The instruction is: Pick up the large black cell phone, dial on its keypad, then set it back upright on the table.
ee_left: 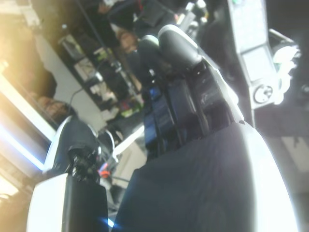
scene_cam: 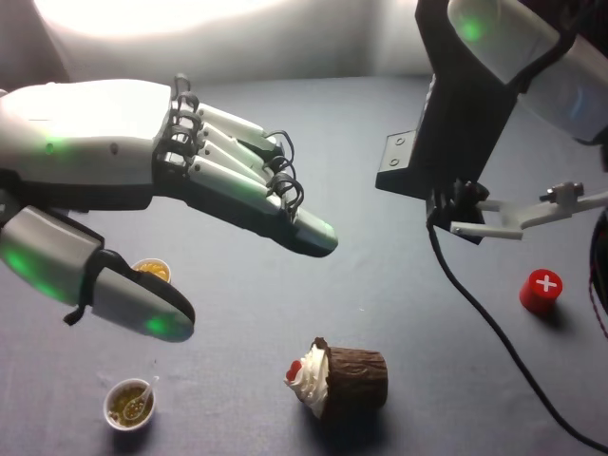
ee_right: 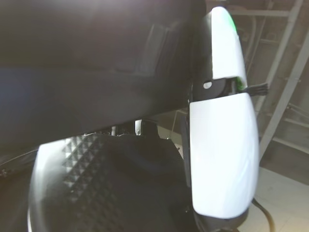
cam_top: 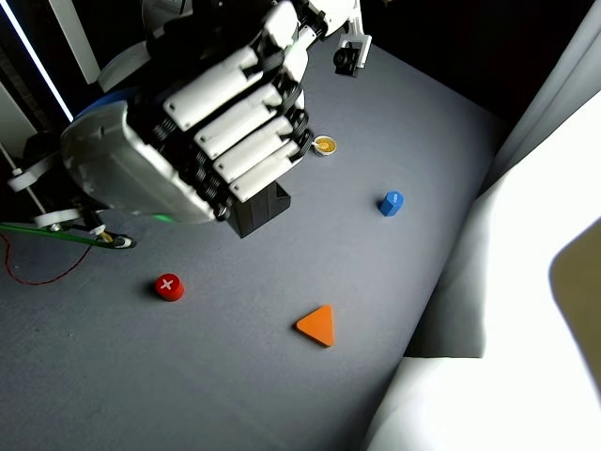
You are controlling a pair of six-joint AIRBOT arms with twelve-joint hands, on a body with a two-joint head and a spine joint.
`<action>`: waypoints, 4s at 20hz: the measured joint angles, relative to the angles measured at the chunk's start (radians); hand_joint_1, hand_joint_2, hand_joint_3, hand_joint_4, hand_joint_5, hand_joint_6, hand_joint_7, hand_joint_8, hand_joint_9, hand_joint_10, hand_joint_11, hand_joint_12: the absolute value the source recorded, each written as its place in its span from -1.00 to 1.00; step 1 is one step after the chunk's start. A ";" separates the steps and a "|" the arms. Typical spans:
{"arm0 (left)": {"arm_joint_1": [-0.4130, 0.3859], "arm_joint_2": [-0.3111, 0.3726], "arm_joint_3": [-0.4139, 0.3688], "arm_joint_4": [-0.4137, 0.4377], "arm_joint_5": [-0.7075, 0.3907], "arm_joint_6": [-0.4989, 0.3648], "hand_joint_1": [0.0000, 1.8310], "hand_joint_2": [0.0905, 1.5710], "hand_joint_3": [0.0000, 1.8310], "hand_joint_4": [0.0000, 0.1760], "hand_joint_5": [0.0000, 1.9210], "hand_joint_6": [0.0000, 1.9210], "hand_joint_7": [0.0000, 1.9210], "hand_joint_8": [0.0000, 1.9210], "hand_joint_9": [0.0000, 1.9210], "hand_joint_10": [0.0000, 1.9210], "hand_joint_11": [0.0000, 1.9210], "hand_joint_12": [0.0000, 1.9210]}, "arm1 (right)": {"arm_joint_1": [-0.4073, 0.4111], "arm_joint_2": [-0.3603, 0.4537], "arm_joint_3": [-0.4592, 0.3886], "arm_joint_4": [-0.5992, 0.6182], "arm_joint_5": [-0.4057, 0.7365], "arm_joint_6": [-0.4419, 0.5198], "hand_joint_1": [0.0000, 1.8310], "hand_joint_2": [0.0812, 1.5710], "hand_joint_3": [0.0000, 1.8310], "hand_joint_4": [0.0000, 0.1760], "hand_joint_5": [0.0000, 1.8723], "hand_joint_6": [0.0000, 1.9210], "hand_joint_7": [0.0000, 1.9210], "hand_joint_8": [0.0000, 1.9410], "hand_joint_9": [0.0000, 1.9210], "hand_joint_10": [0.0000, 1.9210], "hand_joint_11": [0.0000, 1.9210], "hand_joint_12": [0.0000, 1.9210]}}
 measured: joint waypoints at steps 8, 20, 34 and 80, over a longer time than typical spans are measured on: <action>0.000 0.001 -0.063 -0.005 0.196 -0.197 -1.00 0.47 -1.00 -0.93 -0.63 -1.00 -0.60 -1.00 -0.62 -1.00 -0.99 -0.34 | -0.070 -0.003 0.049 -0.018 0.014 0.031 0.60 0.40 -1.00 -1.00 -0.01 -0.02 -0.04 0.01 -0.06 0.26 -0.21 0.68; -0.047 0.000 -0.045 0.151 0.249 -0.420 -1.00 0.50 -1.00 -1.00 -0.62 -0.99 -0.51 -0.99 -0.57 -0.99 -0.92 -0.23 | -0.128 -0.005 0.076 -0.036 0.018 0.049 0.50 0.42 -1.00 -1.00 -0.02 0.00 -0.10 0.12 -0.06 0.42 -0.12 0.40; -0.046 0.016 -0.120 0.135 0.436 -0.640 -1.00 0.49 -1.00 -1.00 -0.61 -1.00 -0.51 -1.00 -0.54 -1.00 -0.99 -0.10 | -0.156 -0.045 0.113 0.000 0.017 0.050 0.48 0.47 -0.99 -1.00 -0.09 0.07 -0.16 0.26 -0.14 0.53 -0.22 0.57; 0.012 0.019 -0.088 0.197 0.540 -0.991 -1.00 0.50 -1.00 -1.00 -0.61 -1.00 -0.50 -1.00 -0.52 -0.99 -0.93 -0.20 | -0.191 -0.141 0.215 -0.104 0.017 0.064 0.49 0.43 -1.00 -1.00 -0.05 0.06 -0.11 0.14 -0.07 0.41 -0.15 0.40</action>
